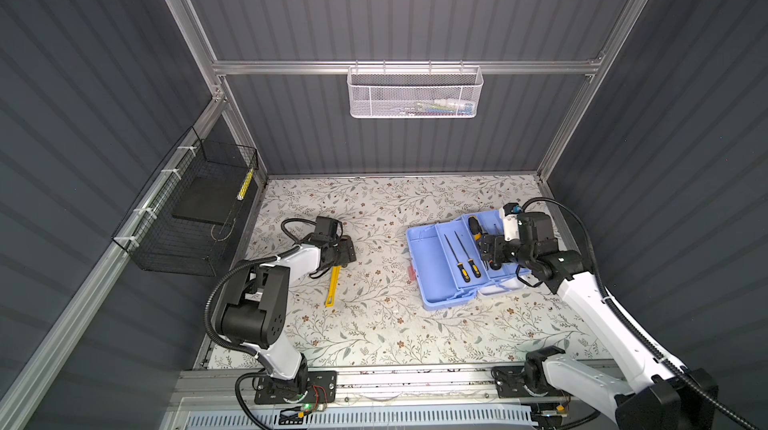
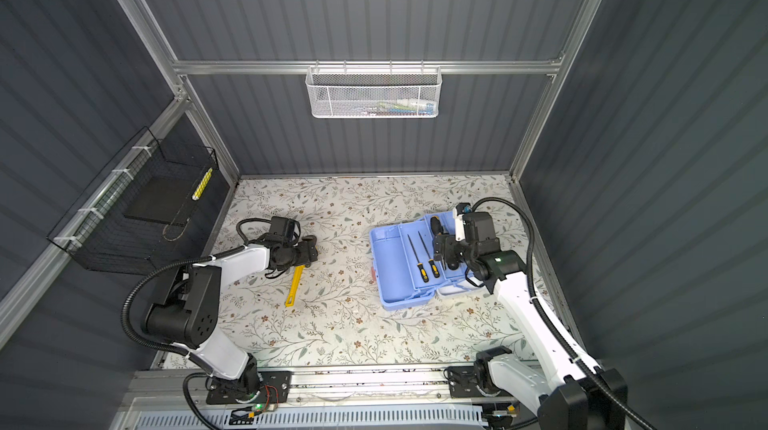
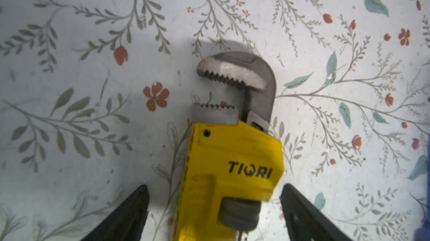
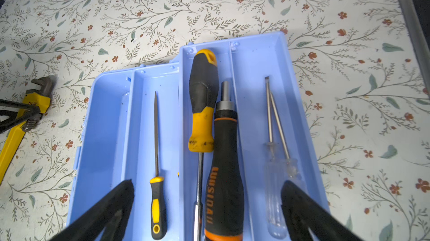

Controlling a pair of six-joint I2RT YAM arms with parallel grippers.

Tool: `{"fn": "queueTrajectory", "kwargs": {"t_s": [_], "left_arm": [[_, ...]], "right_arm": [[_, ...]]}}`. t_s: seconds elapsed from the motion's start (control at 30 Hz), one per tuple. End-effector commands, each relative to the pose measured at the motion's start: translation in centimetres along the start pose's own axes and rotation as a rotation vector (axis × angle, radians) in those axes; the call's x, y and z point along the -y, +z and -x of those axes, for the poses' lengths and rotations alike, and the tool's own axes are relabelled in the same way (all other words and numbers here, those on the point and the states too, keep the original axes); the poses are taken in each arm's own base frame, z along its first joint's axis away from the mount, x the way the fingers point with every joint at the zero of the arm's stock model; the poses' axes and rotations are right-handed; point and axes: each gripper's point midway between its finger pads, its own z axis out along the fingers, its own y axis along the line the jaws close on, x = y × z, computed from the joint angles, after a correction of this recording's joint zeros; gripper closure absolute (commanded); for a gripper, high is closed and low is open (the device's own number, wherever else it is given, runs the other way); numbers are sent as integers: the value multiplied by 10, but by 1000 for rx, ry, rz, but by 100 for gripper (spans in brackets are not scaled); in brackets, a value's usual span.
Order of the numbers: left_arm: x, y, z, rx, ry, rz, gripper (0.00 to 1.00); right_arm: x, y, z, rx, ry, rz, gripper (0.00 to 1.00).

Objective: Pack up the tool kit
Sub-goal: 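Grasp the yellow pipe wrench head with the left gripper while right gripper rises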

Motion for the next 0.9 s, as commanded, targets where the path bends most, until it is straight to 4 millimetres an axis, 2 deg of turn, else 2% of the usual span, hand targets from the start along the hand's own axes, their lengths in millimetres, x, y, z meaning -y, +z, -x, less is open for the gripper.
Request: {"fn": "queueTrajectory", "kwargs": {"t_s": [0.0,0.2,0.67,0.87], "left_arm": [[-1,10,-8,-47,59,61,12],[1,15,-20,-97,183,198,13],[-4,22,-33,-134,177,205,27],[5,24,-32,-134,178,157,38]], "right_arm": [[8,-2,-6,-1,17,-21,1],[19,-9,-8,29,36,-54,1],[28,-13,-14,47,62,-55,1],[33,-14,-15,49,67,-71,1]]}}
